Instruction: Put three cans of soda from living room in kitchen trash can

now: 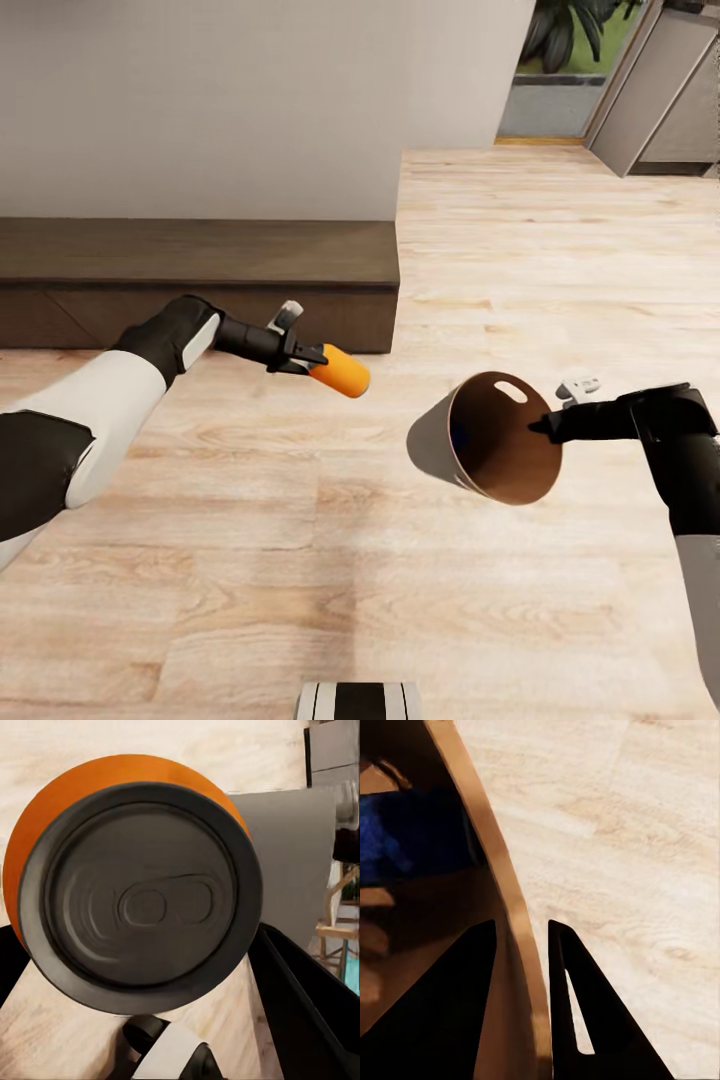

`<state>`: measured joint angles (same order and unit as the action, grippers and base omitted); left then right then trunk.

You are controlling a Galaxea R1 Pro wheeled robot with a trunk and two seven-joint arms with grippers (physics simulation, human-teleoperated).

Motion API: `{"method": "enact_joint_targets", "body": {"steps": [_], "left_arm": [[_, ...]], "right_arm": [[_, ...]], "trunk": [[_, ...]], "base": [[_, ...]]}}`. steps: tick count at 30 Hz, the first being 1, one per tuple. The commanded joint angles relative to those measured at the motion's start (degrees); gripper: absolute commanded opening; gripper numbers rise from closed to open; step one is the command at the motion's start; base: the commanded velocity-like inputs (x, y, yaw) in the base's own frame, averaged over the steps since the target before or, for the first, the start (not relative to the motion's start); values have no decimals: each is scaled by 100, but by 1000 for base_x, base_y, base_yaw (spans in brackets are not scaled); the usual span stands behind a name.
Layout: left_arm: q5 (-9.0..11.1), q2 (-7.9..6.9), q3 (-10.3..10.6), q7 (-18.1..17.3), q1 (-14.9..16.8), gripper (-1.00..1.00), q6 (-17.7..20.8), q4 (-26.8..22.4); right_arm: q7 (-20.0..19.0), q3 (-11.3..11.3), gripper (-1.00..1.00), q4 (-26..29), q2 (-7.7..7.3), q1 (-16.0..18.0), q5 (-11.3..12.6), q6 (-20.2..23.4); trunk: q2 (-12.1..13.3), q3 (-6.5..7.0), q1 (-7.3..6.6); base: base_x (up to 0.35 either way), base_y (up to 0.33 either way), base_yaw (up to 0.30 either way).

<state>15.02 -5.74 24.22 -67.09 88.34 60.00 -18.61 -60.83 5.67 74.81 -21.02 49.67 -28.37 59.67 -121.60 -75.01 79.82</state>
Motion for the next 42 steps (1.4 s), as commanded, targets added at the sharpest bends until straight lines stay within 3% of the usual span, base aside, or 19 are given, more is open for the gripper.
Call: {"method": "enact_joint_targets", "body": {"steps": [1,5,7,8,11,13,20,27,35,37,42], "left_arm": [[-9,-6,-1,-87,-1,-100,0,-13],[32,-39,-19,-382,-1,-100,0,-41],[39,-47,-31,-465,-1,-100,0,-49],[42,-52,-35,-544,-1,-100,0,-52],[44,-46,-10,-681,-1,-100,0,-78],[44,-44,-9,-703,-4,-100,0,-157],[24,-30,-51,-756,-8,-100,0,-1145],[37,44,-65,-775,-9,-100,0,-1388],[18,178,-38,-766,-17,-100,0,-1620],[3,235,-28,-750,-22,-100,0,-1625],[-43,549,-12,-694,-31,-100,0,-1598]], "right_arm": [[-33,-11,-100,-178,1,42,76,33],[-20,-45,-100,-692,2,186,19,33],[-17,-54,-100,-905,15,216,-258,33],[-16,-62,-100,-1104,46,238,-535,33],[-26,-175,-100,-1308,85,350,-841,33],[-27,-250,-100,-1359,96,372,-881,33],[4,-432,-100,-1594,309,487,-960,33],[20,-464,-100,-1617,474,514,-971,33],[39,-668,-100,-1667,706,525,-974,33],[47,-684,-100,-1757,784,526,-979,33],[175,-775,-100,-1866,934,525,-985,33]], "trunk": [[42,29,-23],[202,137,-111],[282,191,-154],[322,218,-176],[443,299,-242],[523,354,-286],[804,543,-440],[1084,733,-594],[1405,928,-769],[1485,966,-813],[1686,1058,-923]], "base": [[0,0,0],[0,0,0],[0,0,0],[0,0,0],[0,0,0],[0,0,0],[0,0,0],[0,0,0],[0,0,0],[0,0,0],[0,0,0]]}}
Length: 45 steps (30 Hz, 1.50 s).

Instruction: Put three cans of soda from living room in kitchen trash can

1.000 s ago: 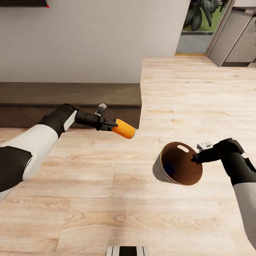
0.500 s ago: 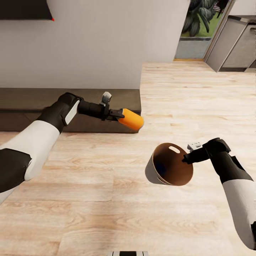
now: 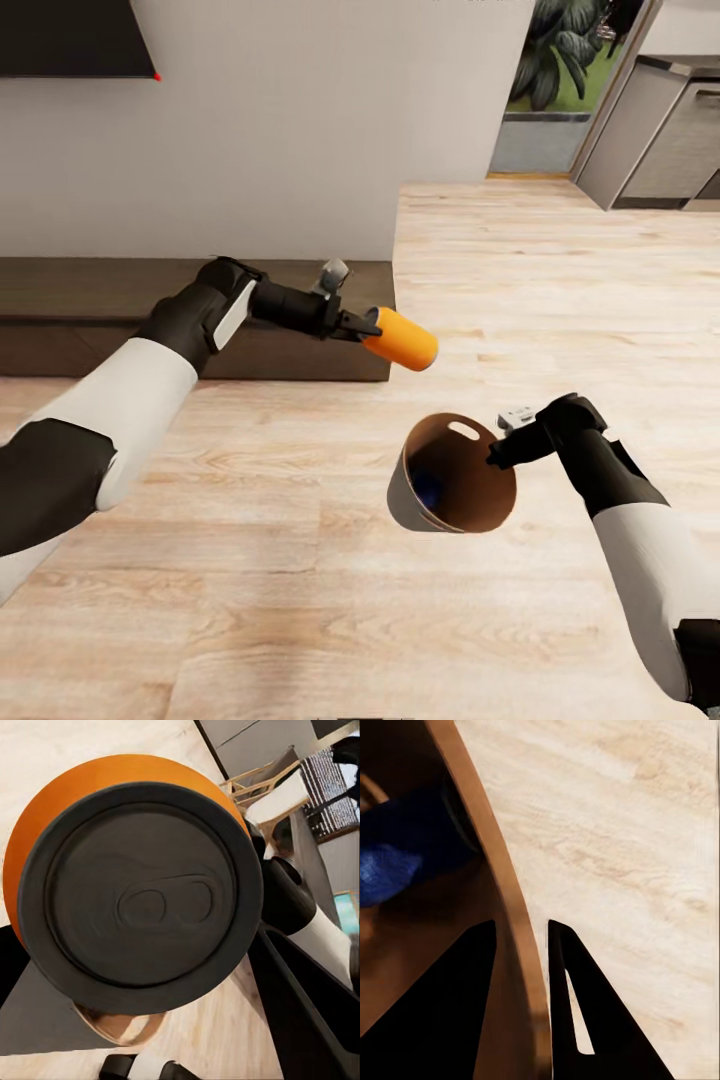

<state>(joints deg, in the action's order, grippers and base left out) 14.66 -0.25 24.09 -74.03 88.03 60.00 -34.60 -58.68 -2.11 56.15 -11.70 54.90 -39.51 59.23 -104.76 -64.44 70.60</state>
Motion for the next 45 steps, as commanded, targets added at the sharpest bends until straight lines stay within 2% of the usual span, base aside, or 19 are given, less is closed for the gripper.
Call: {"method": "enact_joint_targets", "body": {"steps": [1,6,7,10,11,13,15,17,19,21,27,30,34,38,42,45], "left_arm": [[-12,47,10,44,-7,-100,0,7],[-14,109,34,320,-32,-100,0,19],[-17,120,98,407,-43,-100,0,32],[-14,131,680,530,-160,-100,0,44],[-7,131,1089,563,-219,-100,0,51],[-6,128,1334,580,-281,-100,0,52],[-12,125,1436,587,-345,-100,0,51],[-19,130,1686,631,-571,-100,0,46],[-11,136,1983,833,-757,-100,0,48],[-5,137,2117,971,-857,-100,0,49],[-23,163,2279,1124,-982,-100,0,47],[-25,282,2513,1277,-1077,-100,0,49],[-25,366,2565,1313,-1098,-100,0,50],[-25,511,2599,1457,-1122,-100,0,57],[-25,555,2604,1559,-1181,-100,0,58],[-25,603,2608,1736,-1238,-100,0,58]], "right_arm": [[9,-83,-100,-12,54,1,132,77],[86,-275,-100,-182,190,-2,133,77],[102,-309,-100,-268,241,-3,131,77],[198,-349,-100,-387,329,-2,129,77],[323,-359,-100,-416,404,-2,128,77],[430,-364,-100,-431,508,-3,128,77],[485,-365,-100,-435,571,-4,128,77],[595,-368,-100,-443,697,-3,127,77],[650,-368,-100,-445,760,-1,127,77],[674,-368,-100,-446,798,-2,127,77],[697,-423,-100,-447,863,-2,127,77],[700,-448,-100,-447,875,-3,127,77],[700,-453,-100,-441,889,-3,122,77],[699,-456,-100,-438,957,-3,112,77],[695,-465,-100,-437,970,-3,111,77],[694,-595,-100,-433,1003,-3,110,77]], "trunk": [[41,19,-23],[242,109,-133],[282,127,-155],[362,163,-199],[362,163,-199],[362,163,-199],[362,163,-199],[362,163,-199],[362,163,-199],[362,163,-199],[362,163,-199],[362,163,-199],[362,163,-199],[362,163,-199],[362,163,-199],[362,163,-199]], "base": [[0,0,0],[0,0,0],[0,0,0],[0,0,0],[0,0,0],[0,0,0],[0,0,0],[0,0,0],[0,0,0],[0,0,0],[0,0,0],[0,0,0],[0,0,0],[0,0,0],[0,0,0],[0,0,0]]}}
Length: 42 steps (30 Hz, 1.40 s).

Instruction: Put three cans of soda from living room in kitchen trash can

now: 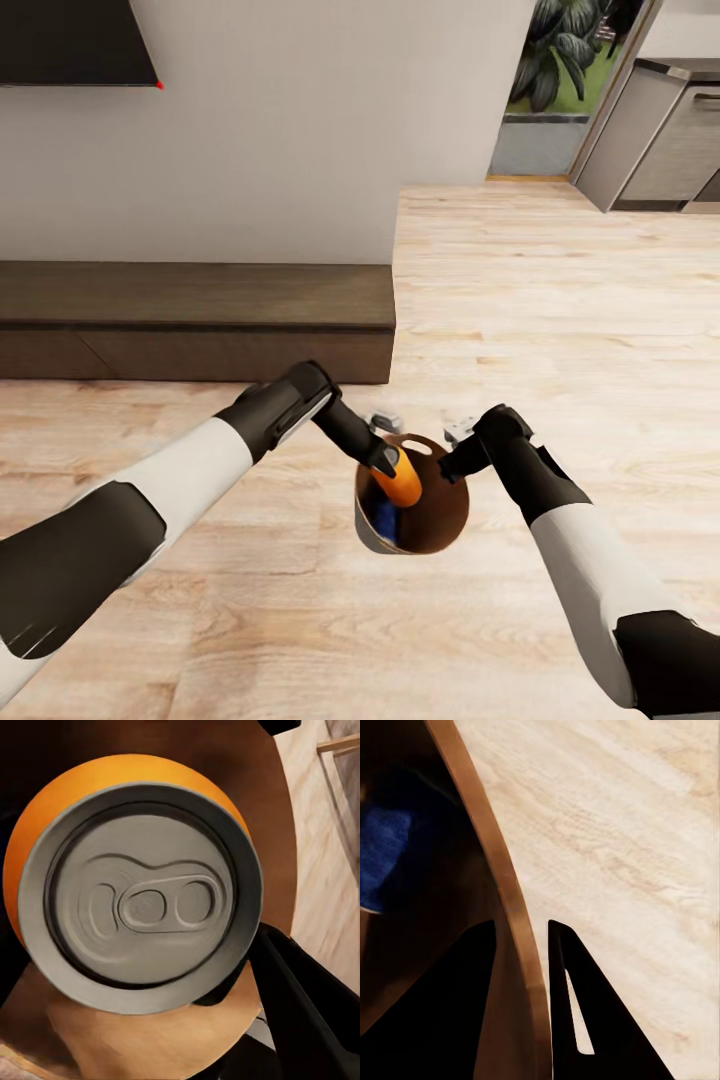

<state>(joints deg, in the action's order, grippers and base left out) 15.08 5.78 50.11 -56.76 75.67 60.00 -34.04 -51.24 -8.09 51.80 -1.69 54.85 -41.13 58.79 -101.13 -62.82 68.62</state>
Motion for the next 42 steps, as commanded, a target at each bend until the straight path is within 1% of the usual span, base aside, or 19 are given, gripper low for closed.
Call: {"method": "enact_joint_targets", "body": {"steps": [1,4,9,11,19,23,30,33,36,40,42], "left_arm": [[-66,15,7,34,-9,-100,0,3],[-66,44,7,85,-53,-100,0,-3],[-60,85,8,406,-174,-100,0,-12],[-59,92,8,449,-189,-100,0,-13],[-62,98,9,496,-207,-100,0,-15],[-59,100,15,592,-228,-100,0,-15],[-58,135,18,644,-289,-100,0,-32],[-58,144,67,647,-300,-100,0,-43],[-52,155,178,648,-331,-100,0,-79],[-50,159,216,649,-366,-100,0,-115],[-49,159,226,649,-383,-100,0,-169]], "right_arm": [[-51,-21,-100,3,15,3,273,121],[-52,-45,-100,4,48,4,273,121],[-53,-61,-100,5,106,2,273,121],[-53,-64,-100,5,111,1,273,121],[-53,-70,-100,5,116,2,273,121],[-53,-70,-100,5,113,0,273,121],[-53,-70,-100,5,109,0,273,121],[-53,-70,-100,5,108,0,273,121],[-53,-70,-100,5,108,0,273,121],[-53,-70,-100,5,108,0,264,121],[-53,-70,-100,5,110,0,217,121]], "trunk": [[0,1,0],[0,1,0],[0,1,0],[0,1,0],[0,1,0],[0,1,0],[0,1,0],[0,1,0],[0,1,0],[0,1,0],[0,1,0]], "base": [[0,0,0],[0,0,0],[0,0,0],[0,0,0],[0,0,0],[0,0,0],[0,0,0],[0,0,0],[0,0,0],[0,0,0],[0,0,0]]}}
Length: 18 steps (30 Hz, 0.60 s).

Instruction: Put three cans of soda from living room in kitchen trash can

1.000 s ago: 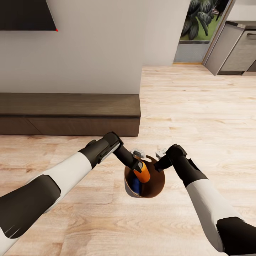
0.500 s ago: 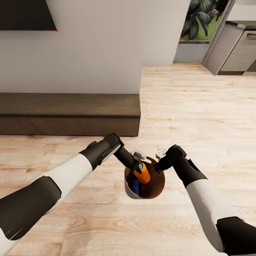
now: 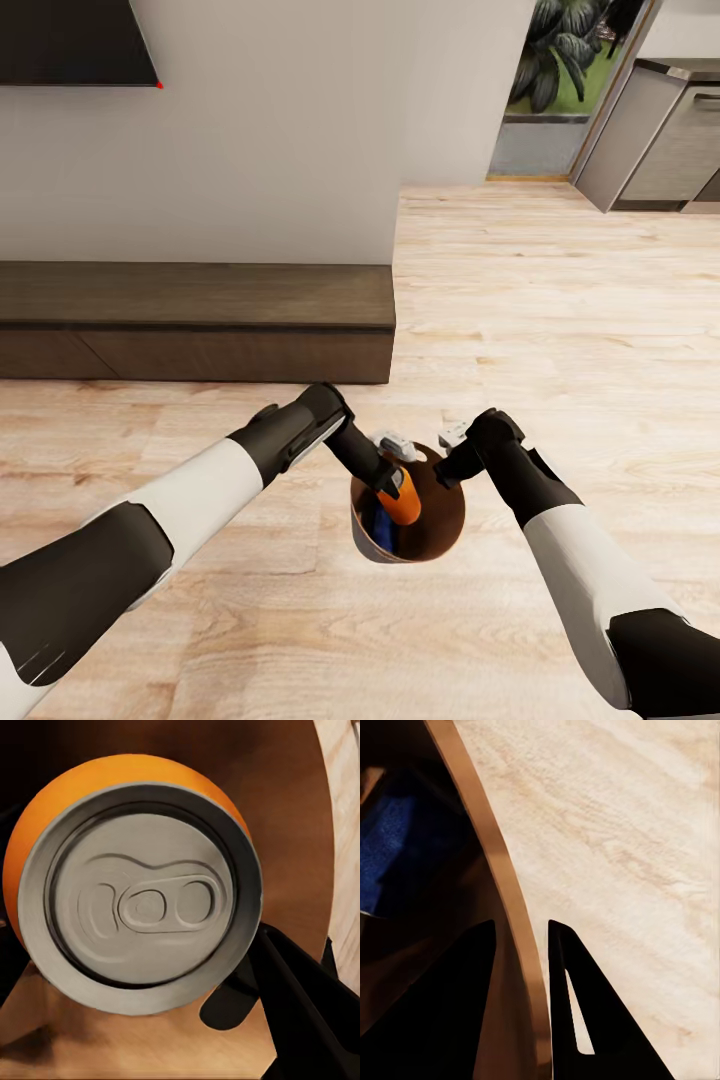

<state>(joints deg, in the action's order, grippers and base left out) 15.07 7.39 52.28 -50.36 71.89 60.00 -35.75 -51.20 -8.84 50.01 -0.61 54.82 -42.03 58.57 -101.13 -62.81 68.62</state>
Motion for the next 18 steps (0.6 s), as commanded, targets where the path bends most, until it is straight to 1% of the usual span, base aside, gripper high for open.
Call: {"method": "enact_joint_targets", "body": {"steps": [1,5,7,18], "left_arm": [[-48,-1,12,8,-13,-100,0,-13],[-48,-1,94,8,-35,-100,0,-57],[-48,-1,198,8,-48,-100,0,-73],[-48,-6,263,8,-55,-100,0,-157]], "right_arm": [[-57,5,-100,184,3,3,286,143],[-57,8,-100,184,7,3,206,143],[-57,7,-100,184,8,3,187,143],[-57,5,-100,184,7,3,173,143]], "trunk": [[0,0,0],[0,0,0],[0,0,0],[0,0,0]], "base": [[0,0,0],[0,0,0],[0,0,0],[0,0,0]]}}
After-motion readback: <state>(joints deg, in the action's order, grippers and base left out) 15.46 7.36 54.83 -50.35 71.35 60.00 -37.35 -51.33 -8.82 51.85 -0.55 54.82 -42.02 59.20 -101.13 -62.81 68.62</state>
